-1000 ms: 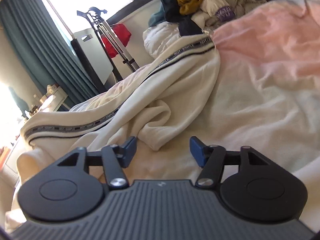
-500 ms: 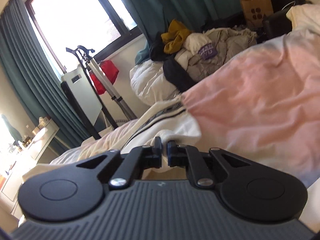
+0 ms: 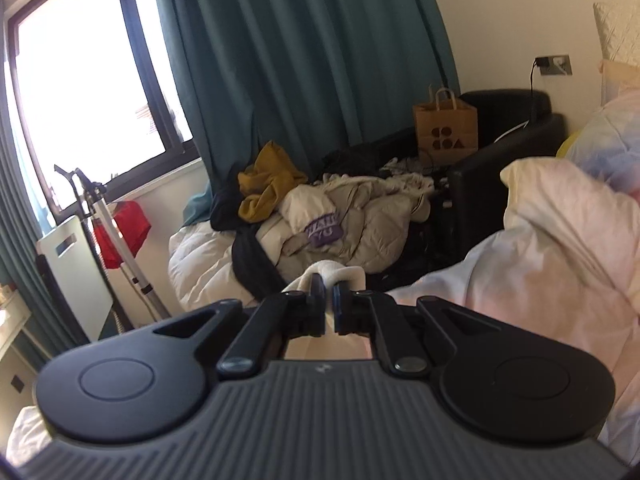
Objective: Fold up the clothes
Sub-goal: 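Lift the garment edge with the right gripper toward the left gripper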
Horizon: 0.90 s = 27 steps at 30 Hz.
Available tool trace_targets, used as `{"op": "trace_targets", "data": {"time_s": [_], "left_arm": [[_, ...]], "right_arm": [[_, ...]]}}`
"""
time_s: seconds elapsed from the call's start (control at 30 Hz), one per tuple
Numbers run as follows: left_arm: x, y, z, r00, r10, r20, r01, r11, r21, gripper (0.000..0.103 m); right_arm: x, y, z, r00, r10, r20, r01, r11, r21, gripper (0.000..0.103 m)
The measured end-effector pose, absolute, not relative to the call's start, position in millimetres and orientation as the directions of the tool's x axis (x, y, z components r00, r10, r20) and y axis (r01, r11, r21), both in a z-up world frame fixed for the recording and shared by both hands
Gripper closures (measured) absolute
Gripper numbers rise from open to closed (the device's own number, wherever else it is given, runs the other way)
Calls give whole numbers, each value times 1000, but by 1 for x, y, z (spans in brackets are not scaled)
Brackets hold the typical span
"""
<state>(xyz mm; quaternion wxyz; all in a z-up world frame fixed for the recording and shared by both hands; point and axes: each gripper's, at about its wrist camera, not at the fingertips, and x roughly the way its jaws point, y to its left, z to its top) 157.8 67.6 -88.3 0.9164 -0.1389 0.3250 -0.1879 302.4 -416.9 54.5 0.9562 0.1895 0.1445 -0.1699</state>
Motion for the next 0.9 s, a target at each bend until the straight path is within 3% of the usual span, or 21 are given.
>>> {"op": "trace_targets", "data": {"time_s": [0.1, 0.2, 0.4, 0.53, 0.9], "left_arm": [[158, 65, -89, 711, -454, -537, 280, 883, -376, 3], [161, 64, -90, 699, -468, -541, 291, 877, -382, 3], [166, 67, -89, 702, -463, -541, 267, 875, -403, 3], [170, 65, -88, 703, -456, -546, 258, 879, -401, 3], [165, 64, -88, 696, -480, -533, 272, 864, -423, 3]], "right_arm": [[300, -432, 64, 906, -319, -279, 396, 871, 291, 96], [287, -454, 43, 882, -363, -300, 444, 854, 271, 96], [254, -488, -43, 750, -371, -547, 569, 784, 248, 96], [271, -490, -48, 694, -338, -636, 609, 747, 267, 96], [318, -434, 112, 926, -231, -298, 334, 870, 362, 96]]}}
